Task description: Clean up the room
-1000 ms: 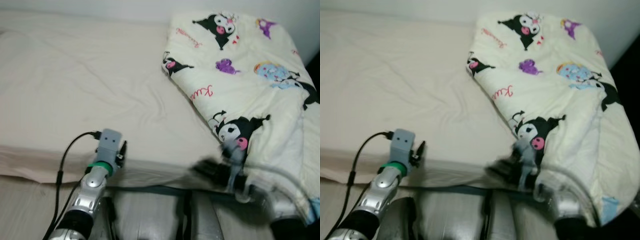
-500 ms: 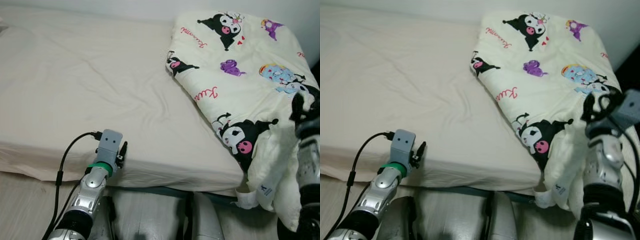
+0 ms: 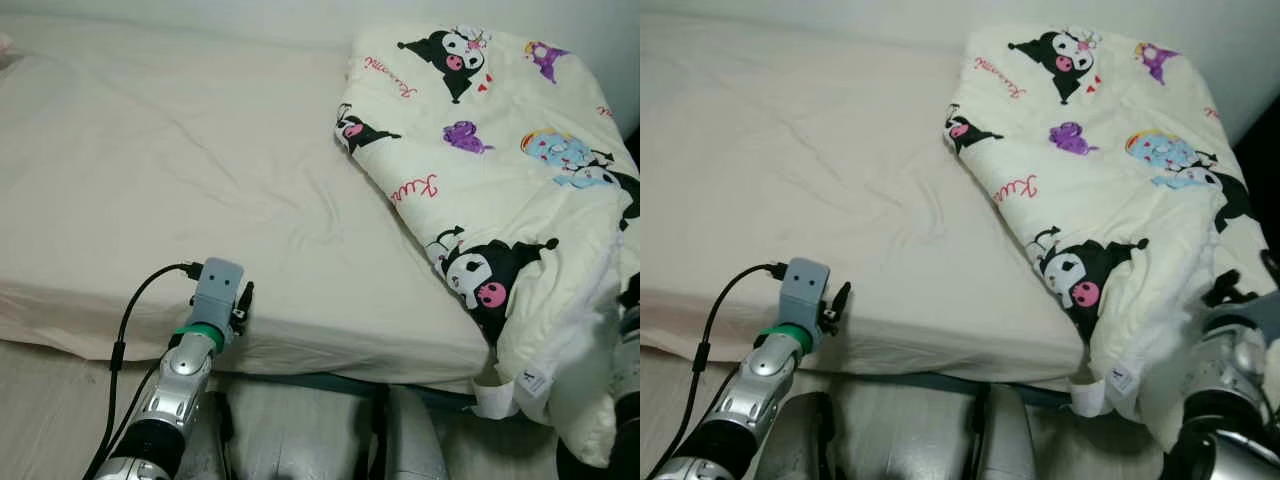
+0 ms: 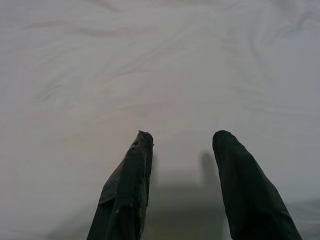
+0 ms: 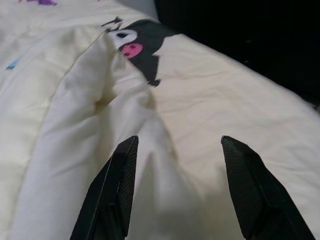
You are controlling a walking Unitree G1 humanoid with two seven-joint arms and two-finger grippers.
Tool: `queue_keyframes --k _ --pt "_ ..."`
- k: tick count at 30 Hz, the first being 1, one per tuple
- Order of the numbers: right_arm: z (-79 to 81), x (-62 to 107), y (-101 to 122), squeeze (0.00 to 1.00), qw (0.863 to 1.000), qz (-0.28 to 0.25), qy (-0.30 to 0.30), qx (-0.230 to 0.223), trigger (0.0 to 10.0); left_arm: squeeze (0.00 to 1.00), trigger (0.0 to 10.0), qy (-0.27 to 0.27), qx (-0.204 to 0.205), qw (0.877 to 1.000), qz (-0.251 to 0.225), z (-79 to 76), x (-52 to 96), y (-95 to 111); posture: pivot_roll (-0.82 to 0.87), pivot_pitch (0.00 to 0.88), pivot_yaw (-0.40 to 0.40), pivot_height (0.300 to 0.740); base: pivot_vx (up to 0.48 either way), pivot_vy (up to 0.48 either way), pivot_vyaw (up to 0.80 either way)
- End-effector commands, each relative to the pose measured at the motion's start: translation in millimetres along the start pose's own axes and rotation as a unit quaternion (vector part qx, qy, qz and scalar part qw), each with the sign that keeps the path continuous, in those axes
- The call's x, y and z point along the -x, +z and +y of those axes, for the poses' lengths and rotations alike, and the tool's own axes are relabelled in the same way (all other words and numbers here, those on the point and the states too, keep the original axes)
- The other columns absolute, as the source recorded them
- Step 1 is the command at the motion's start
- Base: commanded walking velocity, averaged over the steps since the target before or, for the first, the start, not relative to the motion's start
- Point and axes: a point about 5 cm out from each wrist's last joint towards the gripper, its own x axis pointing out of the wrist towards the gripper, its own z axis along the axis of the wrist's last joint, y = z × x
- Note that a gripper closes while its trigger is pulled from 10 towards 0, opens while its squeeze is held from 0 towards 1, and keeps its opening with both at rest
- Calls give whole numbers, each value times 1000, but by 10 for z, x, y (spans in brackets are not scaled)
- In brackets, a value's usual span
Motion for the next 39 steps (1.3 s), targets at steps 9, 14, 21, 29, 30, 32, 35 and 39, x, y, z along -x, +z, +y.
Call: queue_keyframes --k 9,14,21,29,30,32,35,39 --pt "467 143 -545 0 978 163 114 60 10000 0 10000 4 0 1000 7 33 27 -42 56 85 29 575 0 0 0" --pt "821 289 -754 0 948 198 225 106 10000 0 10000 5 1 1000 6 24 32 -45 57 87 32 575 0 0 0" --pt "1666 1043 -1095 0 755 241 603 96 10000 0 10000 0 0 1000 6 4 23 -35 49 83 39 575 0 0 0" --pt "1719 1482 -990 0 634 243 728 95 10000 0 10000 -1 1 1000 6 8 7 -25 27 87 40 575 0 0 0" --pt "1715 1538 -888 0 620 237 743 87 10000 0 10000 -2 1 1000 7 5 5 -28 27 87 40 575 0 0 0" --pt "1717 1564 -804 0 612 233 752 78 10000 0 10000 -2 1 1000 7 2 6 -30 27 91 38 575 0 0 0" --pt "1769 1453 -581 0 632 201 747 49 10000 0 10000 -4 3 1000 8 -25 14 -41 29 83 34 575 0 0 0" --pt "1841 1419 -407 0 636 174 751 27 10000 0 10000 -5 3 1000 9 -45 23 -51 29 82 34 575 0 0 0"
